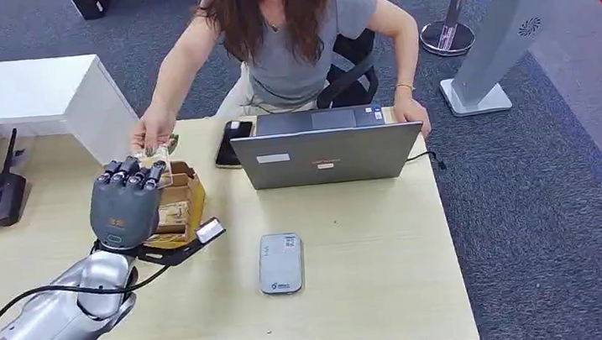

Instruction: Pass the card to the sensor for recognition and then transmit it.

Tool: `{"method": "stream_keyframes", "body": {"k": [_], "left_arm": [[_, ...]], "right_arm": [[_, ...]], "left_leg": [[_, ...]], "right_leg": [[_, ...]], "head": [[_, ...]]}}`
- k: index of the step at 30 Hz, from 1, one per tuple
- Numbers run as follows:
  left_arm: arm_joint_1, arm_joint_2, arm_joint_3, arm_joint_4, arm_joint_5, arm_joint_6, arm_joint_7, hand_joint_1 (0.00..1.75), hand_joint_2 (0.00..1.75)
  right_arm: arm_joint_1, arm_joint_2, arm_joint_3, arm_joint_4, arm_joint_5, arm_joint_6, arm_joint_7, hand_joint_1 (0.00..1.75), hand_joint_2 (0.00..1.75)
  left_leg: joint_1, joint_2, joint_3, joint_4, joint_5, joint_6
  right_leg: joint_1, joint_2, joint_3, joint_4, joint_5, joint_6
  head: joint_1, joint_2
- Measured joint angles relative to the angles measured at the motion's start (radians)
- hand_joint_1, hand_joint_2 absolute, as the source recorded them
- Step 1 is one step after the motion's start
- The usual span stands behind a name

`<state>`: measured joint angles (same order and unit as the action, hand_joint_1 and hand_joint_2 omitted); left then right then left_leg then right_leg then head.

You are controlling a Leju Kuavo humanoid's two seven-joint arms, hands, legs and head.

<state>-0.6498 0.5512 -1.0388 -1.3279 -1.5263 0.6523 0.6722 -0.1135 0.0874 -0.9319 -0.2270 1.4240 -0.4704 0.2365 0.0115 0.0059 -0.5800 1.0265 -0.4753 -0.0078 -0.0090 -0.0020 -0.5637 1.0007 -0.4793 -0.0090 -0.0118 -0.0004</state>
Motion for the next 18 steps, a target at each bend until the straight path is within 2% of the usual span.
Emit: {"method": "stream_keyframes", "body": {"k": [5, 18], "left_arm": [[-0.012, 0.004, -0.02, 0.012, 0.0, 0.0, 0.019, 0.0, 1.75], [-0.037, 0.005, -0.039, 0.041, 0.0, 0.0, 0.02, 0.0, 1.75]], "right_arm": [[0.0, 0.0, 0.0, 0.0, 0.0, -0.002, 0.0, 0.0, 0.0], [0.0, 0.0, 0.0, 0.0, -0.001, -0.001, 0.0, 0.0, 0.0]], "left_leg": [[0.0, 0.0, 0.0, 0.0, 0.0, 0.0], [0.0, 0.0, 0.0, 0.0, 0.0, 0.0]], "right_leg": [[0.0, 0.0, 0.0, 0.0, 0.0, 0.0], [0.0, 0.0, 0.0, 0.0, 0.0, 0.0]], "head": [[0.0, 0.0], [0.0, 0.0]]}}
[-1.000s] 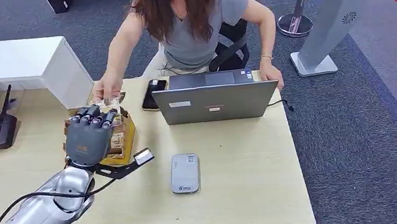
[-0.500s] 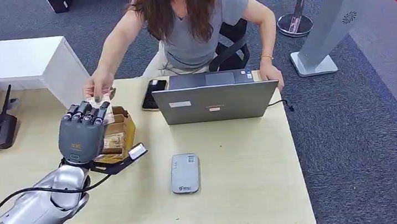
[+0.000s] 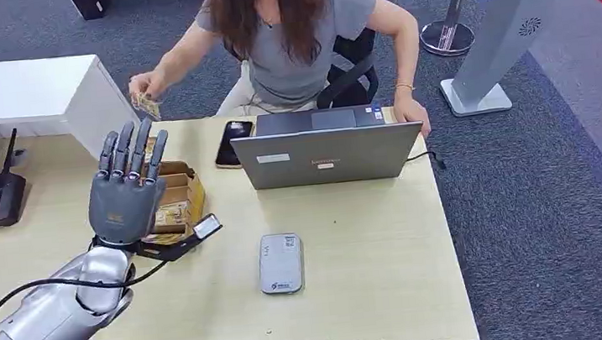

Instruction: Pass the card to the sensor for recognition and then transmit it.

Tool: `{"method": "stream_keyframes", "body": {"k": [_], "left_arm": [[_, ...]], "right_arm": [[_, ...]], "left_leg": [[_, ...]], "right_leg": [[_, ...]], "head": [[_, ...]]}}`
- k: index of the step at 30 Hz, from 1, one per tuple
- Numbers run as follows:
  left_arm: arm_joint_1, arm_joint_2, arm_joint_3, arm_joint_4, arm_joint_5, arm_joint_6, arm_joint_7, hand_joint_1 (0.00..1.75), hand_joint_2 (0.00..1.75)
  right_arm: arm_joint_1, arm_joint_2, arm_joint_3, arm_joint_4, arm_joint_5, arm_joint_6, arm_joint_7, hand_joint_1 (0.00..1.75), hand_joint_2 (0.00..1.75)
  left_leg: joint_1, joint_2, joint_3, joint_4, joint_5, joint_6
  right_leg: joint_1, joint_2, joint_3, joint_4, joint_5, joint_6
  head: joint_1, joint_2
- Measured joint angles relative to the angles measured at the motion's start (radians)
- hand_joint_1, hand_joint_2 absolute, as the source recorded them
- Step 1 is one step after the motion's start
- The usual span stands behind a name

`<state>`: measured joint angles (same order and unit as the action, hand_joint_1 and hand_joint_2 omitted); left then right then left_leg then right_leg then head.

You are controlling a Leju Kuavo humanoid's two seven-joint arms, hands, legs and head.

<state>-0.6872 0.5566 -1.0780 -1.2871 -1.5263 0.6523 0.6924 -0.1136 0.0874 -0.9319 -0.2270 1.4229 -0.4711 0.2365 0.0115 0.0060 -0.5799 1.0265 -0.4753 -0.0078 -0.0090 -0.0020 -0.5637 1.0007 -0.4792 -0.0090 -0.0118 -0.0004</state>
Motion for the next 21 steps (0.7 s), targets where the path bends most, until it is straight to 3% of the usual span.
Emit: {"method": "stream_keyframes", "body": {"k": [15, 17, 20, 21], "left_arm": [[0.006, 0.0, -0.003, 0.016, 0.0, -0.003, 0.0, 0.0, 1.75], [0.037, -0.001, 0.0, 0.016, 0.0, -0.027, -0.062, 0.0, 1.75], [0.145, -0.03, 0.087, 0.01, 0.0, -0.109, -0.26, 0.0, 1.75], [0.182, -0.042, 0.126, 0.005, 0.0, -0.127, -0.298, 0.0, 1.75]], "right_arm": [[0.001, 0.0, 0.0, 0.0, -0.019, -0.001, -0.001, 0.0, 0.0], [0.006, 0.0, 0.0, 0.0, -0.037, -0.002, -0.006, 0.0, 0.0], [0.017, 0.0, -0.009, 0.0, -0.059, -0.008, -0.009, 0.0, 0.0], [0.021, 0.0, -0.014, 0.0, -0.064, -0.008, -0.009, 0.0, 0.0]], "left_leg": [[0.0, 0.0, 0.0, 0.0, 0.0, 0.0], [0.0, 0.0, 0.0, 0.0, 0.0, 0.0], [0.0, 0.0, 0.0, 0.0, -0.001, 0.0], [0.0, 0.001, 0.0, 0.0, -0.001, 0.0]], "right_leg": [[0.0, 0.0, 0.0, 0.0, 0.0, 0.0], [0.0, 0.0, 0.0, 0.0, 0.0, 0.0], [-0.001, 0.001, -0.001, 0.0, 0.0, 0.0], [0.0, 0.002, -0.001, 0.0, 0.0, 0.0]], "head": [[0.0, 0.0], [0.0, 0.0], [0.001, 0.0], [0.0, 0.0]]}}
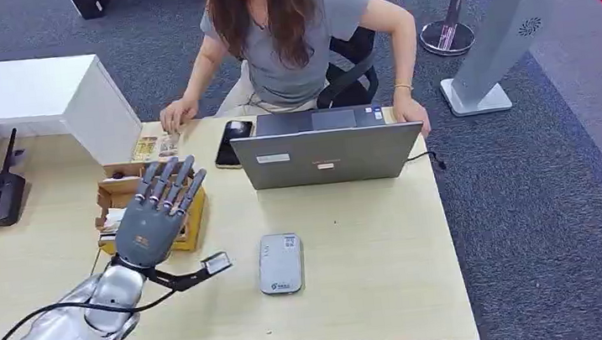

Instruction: Pass the card to the sensor for recognition and then transmit it.

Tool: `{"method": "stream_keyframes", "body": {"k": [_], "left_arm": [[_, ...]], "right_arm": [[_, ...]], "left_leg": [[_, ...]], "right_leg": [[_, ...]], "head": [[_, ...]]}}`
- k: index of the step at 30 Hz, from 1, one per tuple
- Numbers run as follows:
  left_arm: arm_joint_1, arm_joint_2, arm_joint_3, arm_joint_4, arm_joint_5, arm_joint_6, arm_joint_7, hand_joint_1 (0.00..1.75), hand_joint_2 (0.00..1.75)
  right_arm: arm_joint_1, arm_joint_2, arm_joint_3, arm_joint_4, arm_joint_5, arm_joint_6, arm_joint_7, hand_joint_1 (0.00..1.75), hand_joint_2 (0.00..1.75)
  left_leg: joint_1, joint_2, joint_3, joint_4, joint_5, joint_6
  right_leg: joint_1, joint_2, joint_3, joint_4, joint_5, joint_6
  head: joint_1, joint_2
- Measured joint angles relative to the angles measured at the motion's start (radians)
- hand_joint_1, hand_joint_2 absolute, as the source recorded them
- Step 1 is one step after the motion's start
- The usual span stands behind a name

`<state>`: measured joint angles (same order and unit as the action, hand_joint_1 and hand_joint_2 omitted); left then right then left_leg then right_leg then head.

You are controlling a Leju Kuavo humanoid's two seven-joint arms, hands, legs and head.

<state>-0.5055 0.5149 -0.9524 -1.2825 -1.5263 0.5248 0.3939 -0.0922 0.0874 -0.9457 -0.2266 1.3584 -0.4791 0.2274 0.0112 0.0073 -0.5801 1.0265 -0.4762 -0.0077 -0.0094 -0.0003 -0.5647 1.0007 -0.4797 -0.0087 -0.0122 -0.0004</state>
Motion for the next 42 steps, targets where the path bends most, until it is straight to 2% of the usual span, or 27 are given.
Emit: {"method": "stream_keyframes", "body": {"k": [6, 12, 16, 19, 23, 27, 30, 33, 42], "left_arm": [[0.162, -0.076, 0.212, -0.049, 0.013, -0.091, -0.138, 0.0, 1.75], [0.25, -0.139, 0.326, -0.124, 0.181, -0.17, -0.256, 0.0, 1.75], [0.278, -0.153, 0.362, -0.171, 0.165, -0.171, -0.257, 0.0, 1.75], [0.289, -0.156, 0.383, -0.199, 0.104, -0.168, -0.233, 0.0, 1.75], [0.295, -0.158, 0.399, -0.222, 0.09, -0.181, -0.22, 0.0, 1.75], [0.296, -0.164, 0.41, -0.241, 0.118, -0.274, -0.194, 0.0, 1.75], [0.293, -0.169, 0.414, -0.243, 0.191, -0.36, -0.201, 0.0, 1.75], [0.29, -0.17, 0.42, -0.243, 0.261, -0.418, -0.213, 0.0, 1.75], [0.288, -0.172, 0.421, -0.243, 0.339, -0.463, -0.219, 0.0, 1.75]], "right_arm": [[0.016, 0.002, -0.019, 0.0, -0.008, -0.001, 0.0, 0.0, 0.0], [0.018, 0.006, -0.035, 0.0, -0.016, -0.001, -0.011, 0.0, 0.0], [0.018, 0.006, -0.037, 0.0, -0.015, -0.001, -0.012, 0.0, 0.0], [0.018, 0.006, -0.037, 0.0, -0.009, -0.001, -0.01, 0.0, 0.0], [0.018, 0.006, -0.042, 0.0, -0.007, -0.003, -0.009, 0.0, 0.0], [0.018, 0.008, -0.047, 0.0, -0.016, -0.005, -0.004, 0.0, 0.0], [0.019, 0.009, -0.056, 0.0, -0.022, -0.009, 0.002, 0.0, 0.0], [0.02, 0.009, -0.06, 0.0, -0.023, -0.011, 0.003, 0.0, 0.0], [0.021, 0.009, -0.069, 0.0, -0.021, -0.014, 0.003, 0.0, 0.0]], "left_leg": [[0.0, 0.0, 0.0, 0.0, 0.0, 0.001], [0.0, 0.0, 0.0, 0.0, 0.0, 0.001], [0.0, 0.0, 0.0, 0.0, 0.0, 0.001], [0.0, -0.001, 0.0, 0.0, 0.0, 0.001], [0.0, -0.001, 0.0, 0.0, 0.0, 0.001], [0.0, -0.001, 0.0, 0.0, 0.0, 0.001], [0.0, -0.001, 0.0, 0.0, 0.0, 0.001], [0.0, -0.001, 0.0, 0.0, 0.0, 0.001], [0.0, -0.001, 0.0, 0.0, 0.0, 0.001]], "right_leg": [[0.0, 0.0, 0.0, 0.0, 0.0, 0.0], [0.0, -0.001, 0.0, 0.0, 0.0, 0.0], [0.0, -0.001, 0.0, 0.0, 0.0, 0.0], [0.0, -0.001, 0.0, 0.0, 0.0, 0.0], [0.0, -0.001, 0.001, 0.0, 0.0, 0.0], [0.0, -0.001, 0.001, 0.0, 0.0, 0.0], [0.0, -0.001, 0.001, 0.0, 0.0, 0.0], [0.0, -0.001, 0.001, 0.0, 0.0, 0.0], [0.0, -0.001, 0.0, 0.0, 0.0, 0.0]], "head": [[0.0, 0.0], [0.0, 0.0], [0.0, 0.0], [0.0, 0.0], [0.0, 0.0], [0.0, 0.0], [0.0, 0.0], [0.0, 0.0], [0.0, 0.0]]}}
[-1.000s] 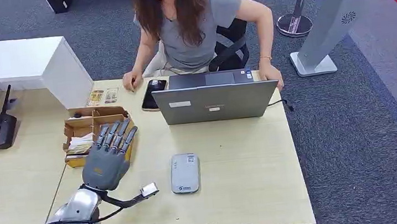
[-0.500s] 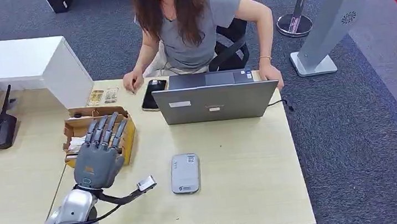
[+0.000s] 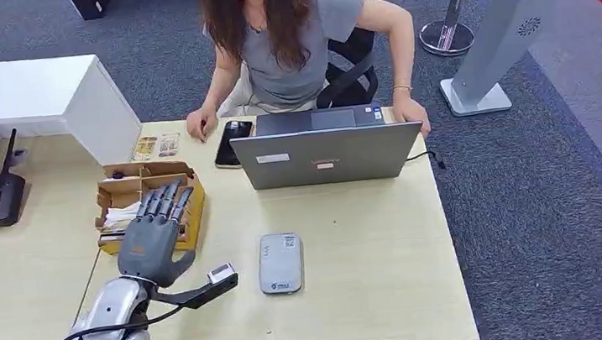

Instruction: Pass the card to the sensor for recognition and then transmit it.

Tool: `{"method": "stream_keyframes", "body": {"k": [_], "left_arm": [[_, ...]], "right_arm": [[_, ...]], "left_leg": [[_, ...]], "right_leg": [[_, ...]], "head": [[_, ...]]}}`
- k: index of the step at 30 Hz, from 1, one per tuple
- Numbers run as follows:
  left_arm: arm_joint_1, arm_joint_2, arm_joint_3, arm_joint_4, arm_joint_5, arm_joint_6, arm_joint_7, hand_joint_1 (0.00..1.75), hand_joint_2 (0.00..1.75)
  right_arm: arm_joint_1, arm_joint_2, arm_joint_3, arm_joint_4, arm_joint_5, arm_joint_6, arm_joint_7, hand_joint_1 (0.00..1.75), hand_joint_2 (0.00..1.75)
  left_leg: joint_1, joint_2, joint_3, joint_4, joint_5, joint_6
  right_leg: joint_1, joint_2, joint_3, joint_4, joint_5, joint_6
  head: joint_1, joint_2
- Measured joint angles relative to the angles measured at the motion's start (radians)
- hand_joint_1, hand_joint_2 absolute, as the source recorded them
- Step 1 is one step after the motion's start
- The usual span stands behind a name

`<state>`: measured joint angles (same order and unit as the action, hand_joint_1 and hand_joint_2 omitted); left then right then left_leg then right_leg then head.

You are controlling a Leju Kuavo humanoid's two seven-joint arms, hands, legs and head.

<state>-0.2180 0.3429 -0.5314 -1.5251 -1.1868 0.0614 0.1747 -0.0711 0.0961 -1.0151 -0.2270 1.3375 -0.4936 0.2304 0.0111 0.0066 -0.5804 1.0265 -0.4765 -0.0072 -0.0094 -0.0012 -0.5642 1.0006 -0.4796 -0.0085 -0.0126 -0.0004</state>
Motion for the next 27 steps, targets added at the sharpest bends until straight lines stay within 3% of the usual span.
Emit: {"method": "stream_keyframes", "body": {"k": [10, 16, 27], "left_arm": [[-0.001, 0.0, 0.0, 0.003, 0.011, -0.019, 0.011, 0.0, 1.75], [-0.008, 0.011, 0.0, 0.01, 0.055, -0.102, 0.031, 0.0, 1.75], [-0.012, 0.06, -0.008, 0.013, 0.108, -0.166, 0.049, 0.0, 1.75]], "right_arm": [[0.0, 0.0, -0.011, 0.0, 0.0, -0.003, 0.007, 0.0, 0.0], [0.001, 0.0, -0.015, 0.0, 0.0, -0.013, 0.012, 0.0, 0.0], [0.001, 0.001, -0.025, 0.0, -0.003, -0.017, 0.02, 0.0, 0.0]], "left_leg": [[0.0, 0.0, 0.0, 0.0, 0.0, 0.0], [0.0, 0.0, 0.0, 0.0, 0.0, 0.0], [0.0, 0.0, 0.0, 0.0, 0.0, 0.0]], "right_leg": [[0.0, 0.0, 0.0, 0.0, 0.0, 0.0], [0.0, 0.0, 0.0, 0.0, 0.0, 0.0], [0.0, 0.0, 0.0, 0.0, 0.0, 0.0]], "head": [[0.0, 0.0], [0.0, 0.0], [0.0, 0.0]]}}
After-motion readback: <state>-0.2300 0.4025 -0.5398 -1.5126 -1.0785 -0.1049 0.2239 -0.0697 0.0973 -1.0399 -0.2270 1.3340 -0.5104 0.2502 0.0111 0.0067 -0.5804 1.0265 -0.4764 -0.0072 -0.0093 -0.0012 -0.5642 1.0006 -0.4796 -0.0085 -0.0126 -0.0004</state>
